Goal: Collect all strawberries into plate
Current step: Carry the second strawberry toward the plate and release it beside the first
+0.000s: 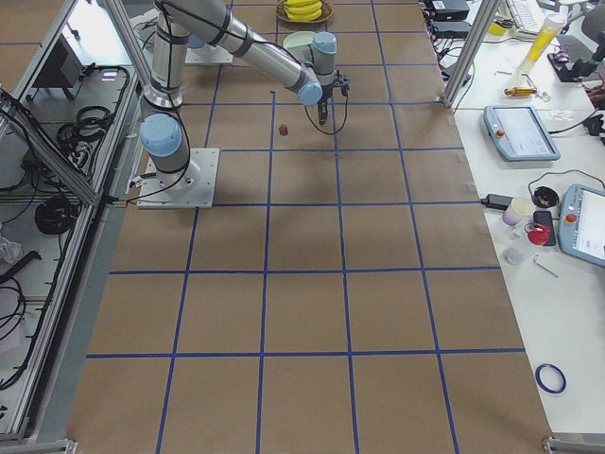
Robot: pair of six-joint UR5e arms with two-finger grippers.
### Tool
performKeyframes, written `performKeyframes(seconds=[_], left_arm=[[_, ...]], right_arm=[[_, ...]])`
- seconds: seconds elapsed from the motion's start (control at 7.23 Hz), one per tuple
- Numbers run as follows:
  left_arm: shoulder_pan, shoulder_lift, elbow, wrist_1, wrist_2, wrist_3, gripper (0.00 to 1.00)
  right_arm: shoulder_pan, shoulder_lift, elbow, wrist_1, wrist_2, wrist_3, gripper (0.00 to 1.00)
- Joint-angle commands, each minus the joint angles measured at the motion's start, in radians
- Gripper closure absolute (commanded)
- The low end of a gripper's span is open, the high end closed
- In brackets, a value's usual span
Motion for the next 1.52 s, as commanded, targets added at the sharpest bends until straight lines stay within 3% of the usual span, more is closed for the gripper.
performKeyframes(seconds=[0.0,0.14,0.41,0.69,0.83,0.97,1.11,1.38], left_arm=[[0.0,0.0,0.001,0.0,0.0,0.0,0.0],[0.0,0.0,0.001,0.0,0.0,0.0,0.0],[-0.002,0.001,0.0,0.0,0.001,0.0,0.0],[-0.002,0.001,0.0,0.0,0.001,0.0,0.0],[0.0,0.001,0.0,0.0,0.001,0.0,0.0],[-0.002,0.001,0.0,0.0,0.001,0.0,0.0],[-0.002,0.001,0.0,0.0,0.001,0.0,0.0],[0.0,0.005,0.001,0.0,0.003,0.0,0.0]], right_arm=[[0.01,-0.017,-0.039,-0.037,0.076,0.093,0.92],[0.062,-0.022,-0.059,-0.051,0.148,0.215,0.92],[0.24,-0.002,-0.111,-0.044,0.142,0.418,0.91],[0.331,0.079,-0.118,-0.044,0.121,0.456,0.88],[0.331,0.084,-0.119,-0.044,0.119,0.456,0.57],[0.331,0.081,-0.119,-0.044,0.116,0.456,0.01],[0.328,0.061,-0.121,-0.039,0.116,0.451,0.0],[0.238,-0.093,-0.109,0.18,0.081,0.299,0.0]])
